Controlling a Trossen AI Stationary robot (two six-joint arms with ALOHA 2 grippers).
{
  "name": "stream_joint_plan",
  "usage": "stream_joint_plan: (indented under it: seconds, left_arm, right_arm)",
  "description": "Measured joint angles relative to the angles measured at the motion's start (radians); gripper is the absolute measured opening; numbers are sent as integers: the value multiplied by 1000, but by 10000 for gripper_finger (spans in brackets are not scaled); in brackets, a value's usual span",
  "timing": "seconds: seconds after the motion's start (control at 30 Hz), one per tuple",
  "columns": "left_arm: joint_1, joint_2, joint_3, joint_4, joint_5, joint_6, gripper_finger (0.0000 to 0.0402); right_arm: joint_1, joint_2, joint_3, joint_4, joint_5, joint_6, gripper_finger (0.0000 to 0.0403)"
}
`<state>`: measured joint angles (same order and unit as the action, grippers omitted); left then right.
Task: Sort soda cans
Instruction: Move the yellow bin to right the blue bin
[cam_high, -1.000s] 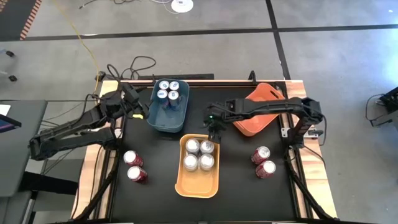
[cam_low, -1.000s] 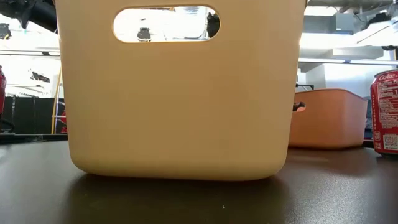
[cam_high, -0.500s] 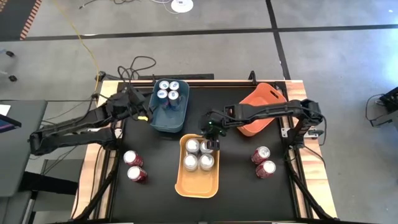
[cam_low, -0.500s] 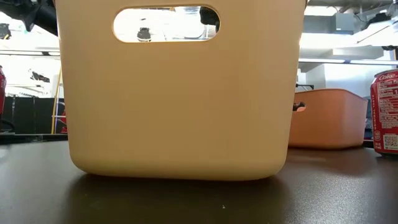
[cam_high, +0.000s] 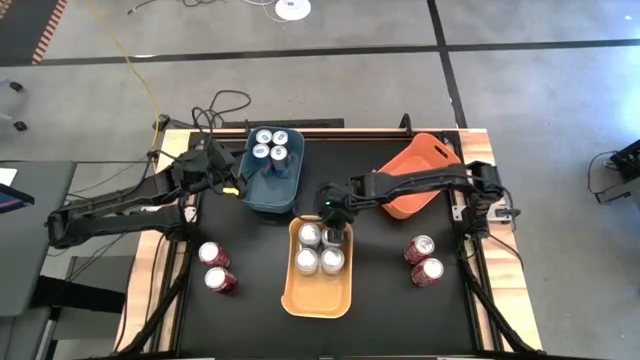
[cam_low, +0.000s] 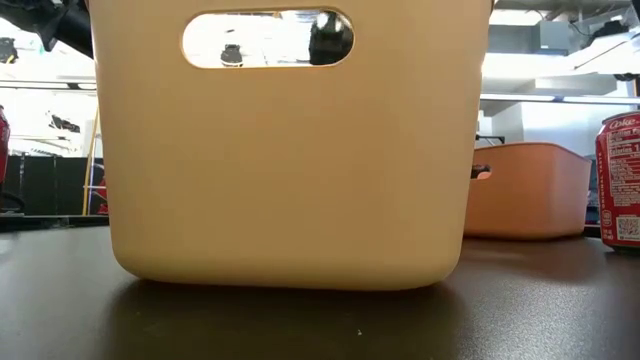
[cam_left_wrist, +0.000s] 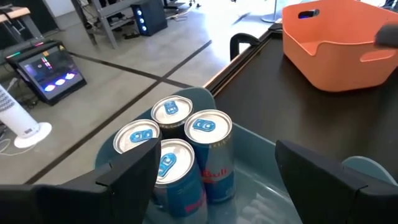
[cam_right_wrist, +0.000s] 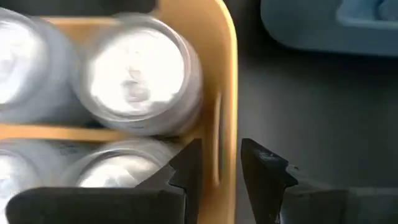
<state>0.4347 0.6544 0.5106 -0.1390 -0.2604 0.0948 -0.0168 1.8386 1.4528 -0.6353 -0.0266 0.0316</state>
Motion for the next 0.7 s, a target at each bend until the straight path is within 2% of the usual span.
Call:
stream_joint_plan:
  seconds: [0.2, 0.53, 0.7]
  left_arm:
    - [0, 0, 0, 0, 0, 2, 313]
    - [0, 0, 0, 1, 0, 5, 313]
    - [0, 0, 0, 1, 0, 5, 313]
  right_arm:
    - [-14, -6, -1, 11, -1, -3, 113]
    - [-37, -7, -1, 14, -7, -34, 30]
    - [-56, -7, -1, 17, -12, -64, 13]
